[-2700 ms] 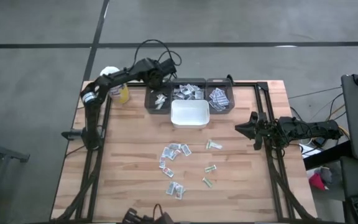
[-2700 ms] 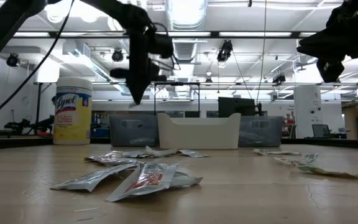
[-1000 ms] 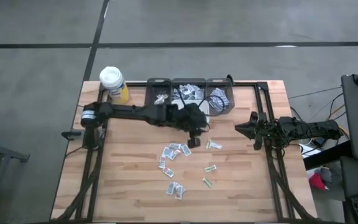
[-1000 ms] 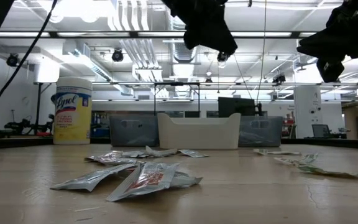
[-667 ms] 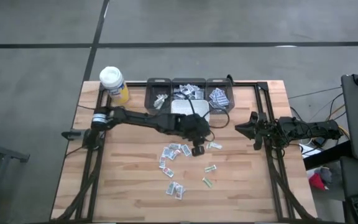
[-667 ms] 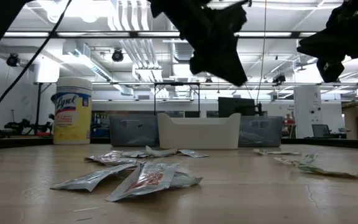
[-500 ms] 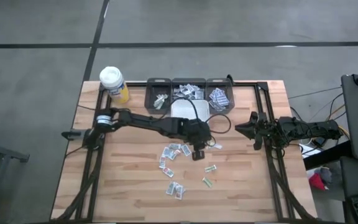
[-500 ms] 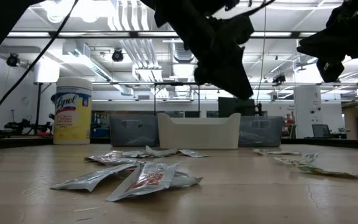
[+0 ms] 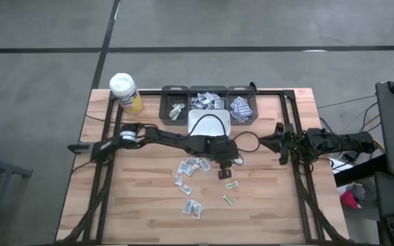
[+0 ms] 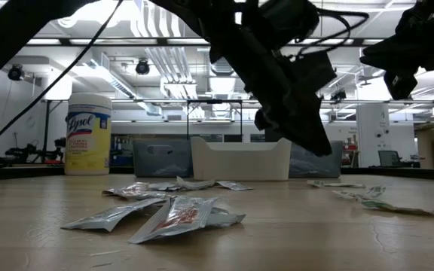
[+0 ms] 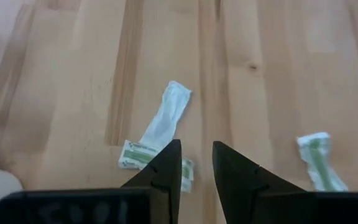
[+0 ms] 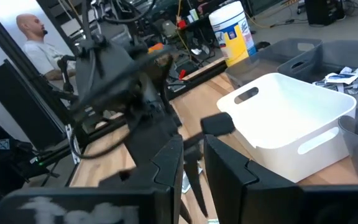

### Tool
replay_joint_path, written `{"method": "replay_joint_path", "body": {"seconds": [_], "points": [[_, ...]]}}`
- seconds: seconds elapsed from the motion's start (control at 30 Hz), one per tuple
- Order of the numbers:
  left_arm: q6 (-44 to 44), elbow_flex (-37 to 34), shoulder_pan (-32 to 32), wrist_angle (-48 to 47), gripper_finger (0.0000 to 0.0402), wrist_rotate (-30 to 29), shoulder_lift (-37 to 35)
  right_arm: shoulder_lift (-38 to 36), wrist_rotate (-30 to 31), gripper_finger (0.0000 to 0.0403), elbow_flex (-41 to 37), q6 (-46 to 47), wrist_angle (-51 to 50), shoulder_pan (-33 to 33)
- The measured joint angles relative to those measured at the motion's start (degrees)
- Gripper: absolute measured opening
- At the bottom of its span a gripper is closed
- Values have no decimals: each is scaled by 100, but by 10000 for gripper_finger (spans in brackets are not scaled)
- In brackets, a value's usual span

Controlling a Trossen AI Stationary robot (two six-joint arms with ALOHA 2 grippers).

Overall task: Pick & Place First Aid Supplies
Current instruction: Put the green bandage pack into the left black bin

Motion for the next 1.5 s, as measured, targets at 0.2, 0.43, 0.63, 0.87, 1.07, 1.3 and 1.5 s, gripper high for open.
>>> {"method": "replay_joint_path", "body": {"seconds": [0.2,0.43,0.63,0.87,1.07,1.3,1.5], "points": [[129,265,47,-39,85,-86,344,0,-1,63,0,-1,0,1],[0,269,69,-969,85,-107,404,-2,-2,63,0,-2,0,2],[-313,303,35,-1753,85,-83,330,-2,-2,63,0,0,1,1],[-239,540,-39,-1621,85,-192,-42,0,-2,63,0,-1,2,1],[138,546,23,-796,85,-269,3,-2,-2,63,0,0,2,0],[219,533,83,-668,85,-450,178,0,-2,63,0,0,2,1],[192,531,81,-641,85,-448,345,0,-2,63,0,-1,2,0]]}}
